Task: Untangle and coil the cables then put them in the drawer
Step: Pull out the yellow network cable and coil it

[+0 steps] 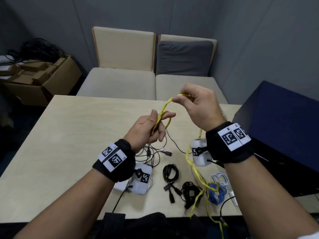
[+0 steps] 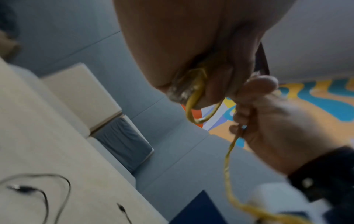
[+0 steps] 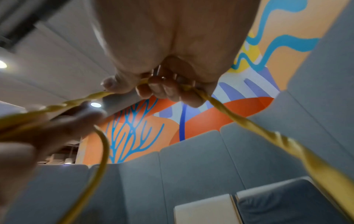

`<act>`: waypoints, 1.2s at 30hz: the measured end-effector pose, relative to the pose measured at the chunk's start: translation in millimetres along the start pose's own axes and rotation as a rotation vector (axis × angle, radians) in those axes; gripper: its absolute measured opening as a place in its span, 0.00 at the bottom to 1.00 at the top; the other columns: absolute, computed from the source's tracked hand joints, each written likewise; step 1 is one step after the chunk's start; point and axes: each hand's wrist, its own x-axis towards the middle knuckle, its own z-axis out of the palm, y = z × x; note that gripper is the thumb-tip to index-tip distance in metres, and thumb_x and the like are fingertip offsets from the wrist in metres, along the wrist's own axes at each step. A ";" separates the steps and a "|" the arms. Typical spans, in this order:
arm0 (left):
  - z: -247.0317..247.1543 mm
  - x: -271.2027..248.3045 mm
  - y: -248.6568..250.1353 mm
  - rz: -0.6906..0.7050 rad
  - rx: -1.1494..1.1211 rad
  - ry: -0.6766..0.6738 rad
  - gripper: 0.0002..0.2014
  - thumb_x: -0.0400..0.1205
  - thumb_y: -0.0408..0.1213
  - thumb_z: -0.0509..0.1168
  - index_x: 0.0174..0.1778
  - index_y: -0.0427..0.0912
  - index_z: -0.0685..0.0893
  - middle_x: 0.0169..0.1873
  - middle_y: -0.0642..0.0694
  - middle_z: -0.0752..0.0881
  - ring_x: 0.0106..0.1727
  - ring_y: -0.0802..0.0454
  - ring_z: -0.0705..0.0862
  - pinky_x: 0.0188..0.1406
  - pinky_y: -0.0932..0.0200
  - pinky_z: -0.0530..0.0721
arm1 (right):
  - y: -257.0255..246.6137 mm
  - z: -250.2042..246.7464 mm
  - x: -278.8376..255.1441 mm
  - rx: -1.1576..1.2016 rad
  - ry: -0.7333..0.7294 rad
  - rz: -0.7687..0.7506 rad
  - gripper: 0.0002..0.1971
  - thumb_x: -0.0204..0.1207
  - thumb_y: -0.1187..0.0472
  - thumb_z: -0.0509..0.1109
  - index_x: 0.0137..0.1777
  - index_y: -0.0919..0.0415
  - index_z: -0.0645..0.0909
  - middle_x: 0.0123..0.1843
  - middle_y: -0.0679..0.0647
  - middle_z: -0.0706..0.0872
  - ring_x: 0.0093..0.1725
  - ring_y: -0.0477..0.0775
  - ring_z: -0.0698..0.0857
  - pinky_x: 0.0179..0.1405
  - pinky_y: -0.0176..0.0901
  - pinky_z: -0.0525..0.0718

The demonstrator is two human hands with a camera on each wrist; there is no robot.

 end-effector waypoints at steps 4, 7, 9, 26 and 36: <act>2.6 -0.7 -4.8 0.007 -0.233 -0.025 0.22 0.84 0.43 0.50 0.52 0.27 0.82 0.22 0.49 0.80 0.18 0.58 0.64 0.24 0.62 0.61 | 17.8 3.4 0.0 0.010 0.017 0.122 0.16 0.75 0.46 0.72 0.36 0.59 0.79 0.27 0.44 0.73 0.29 0.42 0.72 0.28 0.34 0.67; 5.5 -1.9 -5.6 -0.013 -0.350 -0.085 0.16 0.84 0.37 0.52 0.59 0.33 0.80 0.21 0.49 0.77 0.20 0.58 0.67 0.25 0.64 0.66 | 26.1 6.6 -1.1 0.012 0.010 0.173 0.16 0.76 0.47 0.72 0.37 0.60 0.79 0.27 0.44 0.73 0.29 0.42 0.71 0.27 0.30 0.66; 7.9 -1.0 -3.7 -0.035 -0.424 -0.119 0.16 0.83 0.35 0.52 0.62 0.33 0.79 0.23 0.48 0.78 0.20 0.59 0.67 0.24 0.66 0.68 | 29.1 9.6 -2.6 0.015 0.001 0.204 0.18 0.77 0.45 0.70 0.38 0.60 0.79 0.28 0.45 0.73 0.29 0.43 0.71 0.26 0.31 0.65; 6.5 11.0 16.2 -0.013 -0.866 -0.221 0.22 0.83 0.37 0.55 0.73 0.33 0.71 0.21 0.53 0.76 0.18 0.60 0.64 0.22 0.66 0.66 | 33.6 35.6 -18.3 0.183 -0.126 0.349 0.28 0.79 0.37 0.58 0.43 0.66 0.75 0.30 0.51 0.73 0.31 0.52 0.76 0.32 0.45 0.74; -23.8 28.6 21.0 0.158 -0.841 0.230 0.23 0.83 0.29 0.53 0.76 0.38 0.64 0.32 0.52 0.84 0.35 0.55 0.86 0.53 0.51 0.88 | 20.2 59.7 -58.5 0.219 -0.597 0.445 0.07 0.76 0.60 0.70 0.49 0.56 0.75 0.37 0.58 0.81 0.26 0.62 0.83 0.28 0.53 0.85</act>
